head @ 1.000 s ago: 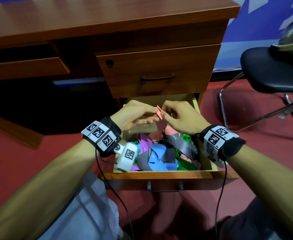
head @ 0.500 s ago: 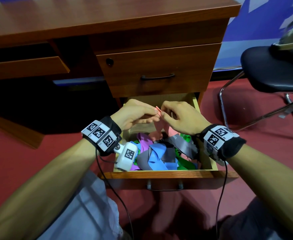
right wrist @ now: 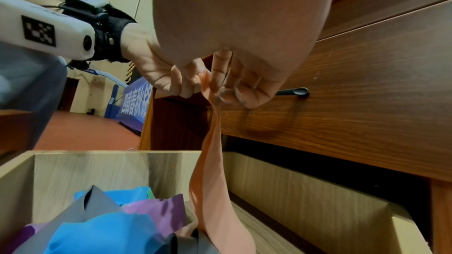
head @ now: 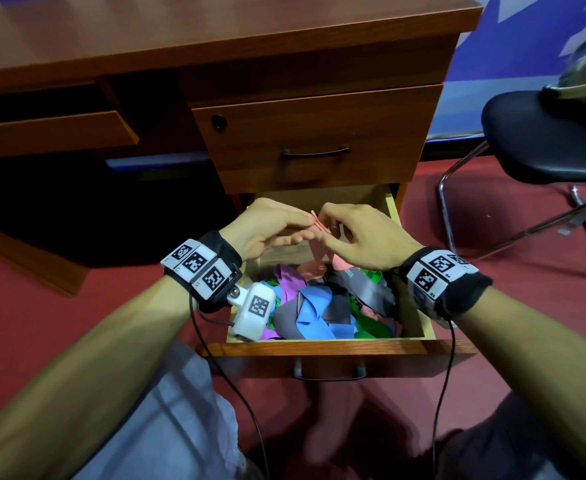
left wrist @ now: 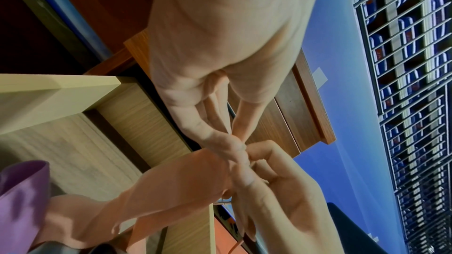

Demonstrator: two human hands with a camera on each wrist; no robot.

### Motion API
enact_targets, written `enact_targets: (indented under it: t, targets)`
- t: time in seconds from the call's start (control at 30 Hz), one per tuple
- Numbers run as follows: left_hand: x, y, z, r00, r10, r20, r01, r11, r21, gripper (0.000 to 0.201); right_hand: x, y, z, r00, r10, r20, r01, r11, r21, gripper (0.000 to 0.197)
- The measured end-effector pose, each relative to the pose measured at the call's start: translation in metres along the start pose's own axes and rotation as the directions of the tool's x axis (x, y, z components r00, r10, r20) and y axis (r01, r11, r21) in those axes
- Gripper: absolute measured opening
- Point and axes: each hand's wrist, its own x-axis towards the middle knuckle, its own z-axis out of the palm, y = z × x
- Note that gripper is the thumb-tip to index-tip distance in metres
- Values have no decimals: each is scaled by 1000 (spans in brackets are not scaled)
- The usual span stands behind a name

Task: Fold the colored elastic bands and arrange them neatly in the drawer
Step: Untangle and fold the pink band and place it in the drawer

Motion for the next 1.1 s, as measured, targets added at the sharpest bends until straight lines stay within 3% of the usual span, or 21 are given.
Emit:
enact_targets:
  t: [0.13, 0.7, 0.83, 1.1]
  targets:
    - [1, 2, -1, 999, -24, -21, 24, 1000, -9, 9, 0, 1, 0, 999, -23, 26, 24, 999, -21, 18]
    - [3, 4, -2, 996, -66, -53, 61, 993, -100, 5, 0, 0, -2, 994, -88, -69, 86, 996, -32, 23]
    - [6, 3, -5, 996, -51, -78, 44, 995, -88, 15, 1, 2, 2, 992, -107, -60, 103, 993, -60, 30]
    - [6, 4, -7, 995, -55, -81, 51, 998, -46, 5, 2, 6, 2, 996, -69, -51, 70, 997, 24, 31]
